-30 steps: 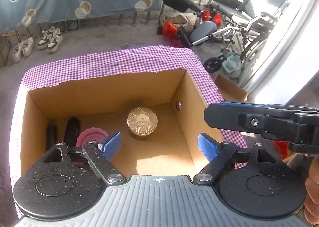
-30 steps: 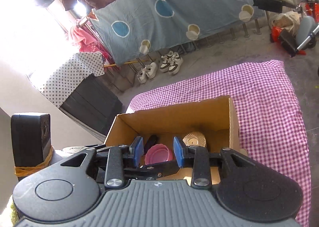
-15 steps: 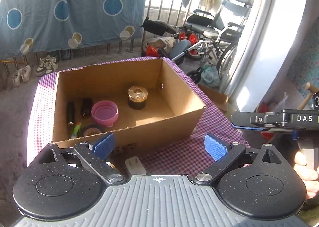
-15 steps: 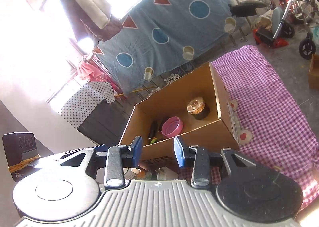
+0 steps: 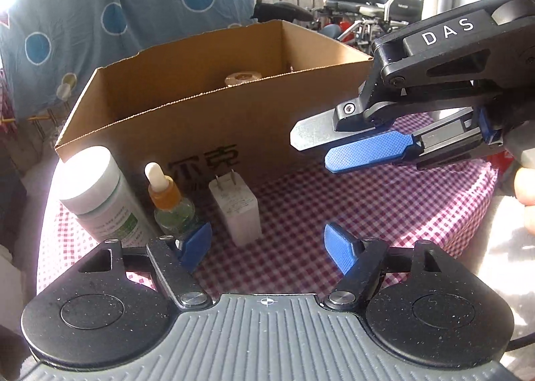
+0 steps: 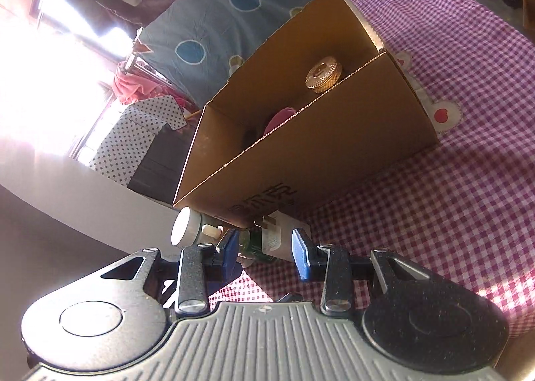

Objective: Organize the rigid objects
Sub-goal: 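Move the right tool out of the box to the white plug charger, then close the right gripper on the white plug charger and lift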

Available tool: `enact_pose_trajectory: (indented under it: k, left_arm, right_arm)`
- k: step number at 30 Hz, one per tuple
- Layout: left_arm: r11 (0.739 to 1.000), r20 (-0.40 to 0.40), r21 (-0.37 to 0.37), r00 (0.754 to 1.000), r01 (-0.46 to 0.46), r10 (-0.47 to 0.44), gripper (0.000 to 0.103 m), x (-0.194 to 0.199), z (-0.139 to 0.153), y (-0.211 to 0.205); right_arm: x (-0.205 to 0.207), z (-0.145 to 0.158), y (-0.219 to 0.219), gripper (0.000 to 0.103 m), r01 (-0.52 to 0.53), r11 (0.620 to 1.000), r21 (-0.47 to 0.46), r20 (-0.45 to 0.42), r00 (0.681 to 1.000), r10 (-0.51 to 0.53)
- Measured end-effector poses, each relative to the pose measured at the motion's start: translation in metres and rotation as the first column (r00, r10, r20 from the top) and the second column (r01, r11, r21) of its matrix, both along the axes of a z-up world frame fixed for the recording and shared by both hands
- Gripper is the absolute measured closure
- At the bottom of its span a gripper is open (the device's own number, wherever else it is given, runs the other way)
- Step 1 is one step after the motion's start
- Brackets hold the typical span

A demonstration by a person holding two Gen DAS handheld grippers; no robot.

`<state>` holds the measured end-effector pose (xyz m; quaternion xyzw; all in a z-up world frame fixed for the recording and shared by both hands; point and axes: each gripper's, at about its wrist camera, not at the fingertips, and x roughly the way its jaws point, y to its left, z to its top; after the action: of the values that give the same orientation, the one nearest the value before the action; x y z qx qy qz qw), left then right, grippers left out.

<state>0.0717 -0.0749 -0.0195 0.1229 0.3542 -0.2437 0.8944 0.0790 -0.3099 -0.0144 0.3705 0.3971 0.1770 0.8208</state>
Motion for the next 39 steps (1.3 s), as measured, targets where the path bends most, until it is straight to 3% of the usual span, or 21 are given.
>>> enact_pose_trajectory:
  k: [5,11,21,30,39]
  left_arm:
    - [0.999,-0.031,-0.01,0.999,-0.045,0.045,0.045,0.018,-0.017,0.005]
    - [0.996,-0.047,-0.022,0.995,-0.087,0.086,0.048,0.03,-0.031,0.01]
    - [0.995,-0.063,-0.088,0.997,-0.053,0.047,0.065,0.034,-0.036,0.016]
    - [0.996,-0.042,-0.08,0.998,0.035,-0.039,0.065,0.026,-0.035,-0.005]
    - [0.999,-0.015,-0.035,1.0,0.027,-0.027,0.066,0.029,-0.031,-0.022]
  right_arm:
    - [0.026,-0.012,0.009,0.066,-0.028,1.0,0.004,-0.037,0.999,0.028]
    - [0.049,-0.026,0.022,0.066,-0.07,0.998,-0.002,-0.083,0.994,0.07]
    - [0.052,-0.039,0.025,0.066,-0.083,0.996,0.011,-0.128,0.988,0.084]
    - [0.038,-0.043,0.003,0.067,-0.033,0.999,-0.002,-0.145,0.989,0.032]
    - [0.042,-0.04,-0.007,0.067,-0.022,1.0,-0.018,-0.129,0.991,0.019]
